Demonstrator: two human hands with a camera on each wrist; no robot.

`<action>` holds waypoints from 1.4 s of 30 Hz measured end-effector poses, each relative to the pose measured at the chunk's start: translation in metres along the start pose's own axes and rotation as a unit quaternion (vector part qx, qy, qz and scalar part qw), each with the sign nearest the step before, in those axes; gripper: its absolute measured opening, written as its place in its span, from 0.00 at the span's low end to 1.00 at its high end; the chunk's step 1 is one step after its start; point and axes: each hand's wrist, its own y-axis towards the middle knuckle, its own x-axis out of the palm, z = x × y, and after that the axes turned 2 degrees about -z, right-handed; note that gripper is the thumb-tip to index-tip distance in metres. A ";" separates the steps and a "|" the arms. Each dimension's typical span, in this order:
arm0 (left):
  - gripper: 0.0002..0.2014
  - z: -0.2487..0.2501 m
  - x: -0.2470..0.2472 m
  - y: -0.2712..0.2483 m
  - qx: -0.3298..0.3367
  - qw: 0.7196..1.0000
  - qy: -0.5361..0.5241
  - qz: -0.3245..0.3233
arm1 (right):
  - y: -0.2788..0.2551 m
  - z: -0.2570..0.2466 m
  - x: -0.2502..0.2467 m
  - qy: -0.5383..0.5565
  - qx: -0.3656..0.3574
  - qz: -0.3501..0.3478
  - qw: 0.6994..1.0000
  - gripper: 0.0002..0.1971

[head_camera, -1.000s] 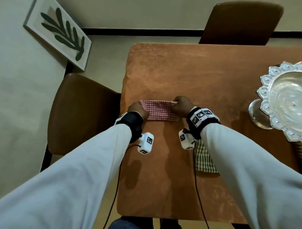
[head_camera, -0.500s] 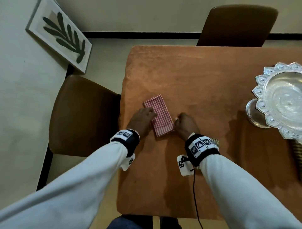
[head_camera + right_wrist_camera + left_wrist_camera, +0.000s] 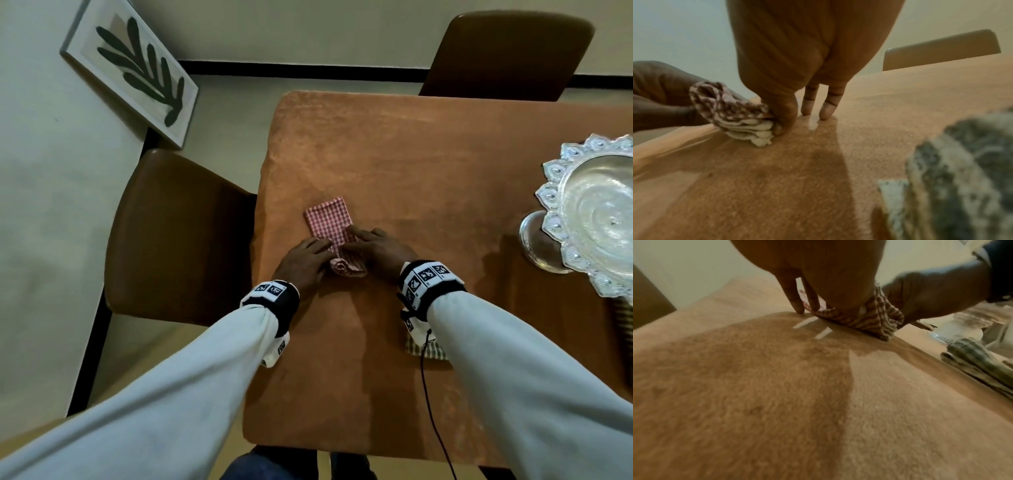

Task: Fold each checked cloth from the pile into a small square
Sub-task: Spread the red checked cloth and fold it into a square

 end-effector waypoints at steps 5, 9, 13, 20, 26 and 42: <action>0.27 -0.020 0.005 -0.029 -0.050 0.982 -0.183 0.021 | -0.013 -0.015 0.008 -0.026 -0.033 -0.046 0.998 0.46; 0.21 -0.018 -0.001 -0.033 -0.067 0.975 -0.210 0.027 | -0.014 -0.027 0.031 0.021 -0.015 0.018 1.000 0.35; 0.18 -0.015 -0.002 -0.014 -0.133 0.952 -0.270 0.055 | 0.006 -0.025 0.052 0.273 0.059 0.145 0.949 0.20; 0.15 -0.011 0.002 0.015 -0.302 0.882 -0.347 0.098 | 0.043 -0.029 0.036 0.440 0.183 0.198 0.857 0.12; 0.12 -0.003 -0.003 0.025 -0.340 0.868 -0.336 0.135 | 0.048 -0.038 0.038 0.426 0.205 0.216 0.855 0.17; 0.09 0.006 -0.017 0.029 -0.352 0.897 -0.240 0.121 | 0.038 -0.080 0.035 0.028 0.083 0.181 0.979 0.31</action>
